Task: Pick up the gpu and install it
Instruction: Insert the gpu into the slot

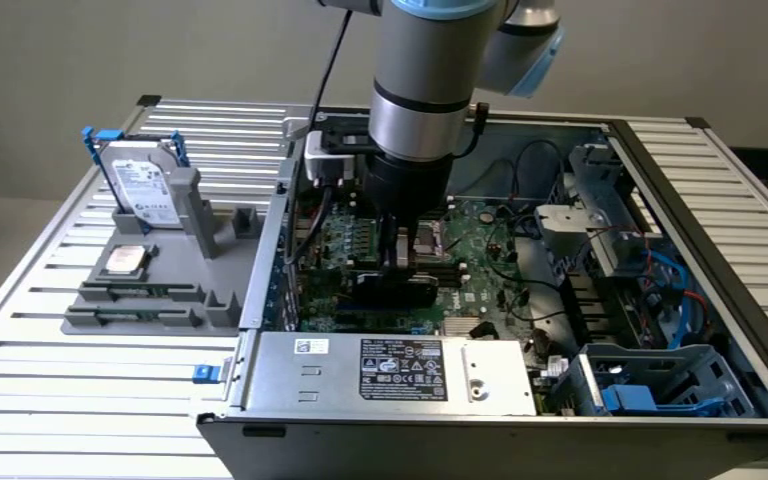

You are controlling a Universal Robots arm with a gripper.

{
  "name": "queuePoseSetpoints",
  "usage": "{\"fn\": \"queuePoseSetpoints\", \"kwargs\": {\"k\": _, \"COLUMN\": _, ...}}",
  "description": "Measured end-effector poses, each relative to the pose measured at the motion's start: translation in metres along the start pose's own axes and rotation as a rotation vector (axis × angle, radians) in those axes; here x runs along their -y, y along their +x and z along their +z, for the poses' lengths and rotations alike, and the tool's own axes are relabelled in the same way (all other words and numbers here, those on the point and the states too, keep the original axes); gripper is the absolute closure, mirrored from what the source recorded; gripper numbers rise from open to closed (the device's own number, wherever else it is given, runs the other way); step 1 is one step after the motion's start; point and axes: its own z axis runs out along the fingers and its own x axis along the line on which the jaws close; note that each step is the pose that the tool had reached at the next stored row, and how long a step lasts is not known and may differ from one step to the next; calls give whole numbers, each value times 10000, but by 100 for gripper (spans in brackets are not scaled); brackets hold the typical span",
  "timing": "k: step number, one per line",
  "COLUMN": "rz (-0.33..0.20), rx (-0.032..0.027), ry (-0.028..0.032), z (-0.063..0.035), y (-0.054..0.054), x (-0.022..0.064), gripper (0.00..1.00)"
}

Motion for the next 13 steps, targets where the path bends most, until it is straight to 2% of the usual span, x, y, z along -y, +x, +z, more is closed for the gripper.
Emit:
{"fn": "queuePoseSetpoints", "kwargs": {"k": 7, "rz": 1, "rx": -17, "ry": -14, "z": 1, "y": 0, "x": 0, "gripper": 74}}
{"fn": "queuePoseSetpoints", "kwargs": {"k": 13, "rz": 3, "rx": -63, "ry": -22, "z": 2, "y": 0, "x": 0, "gripper": 74}}
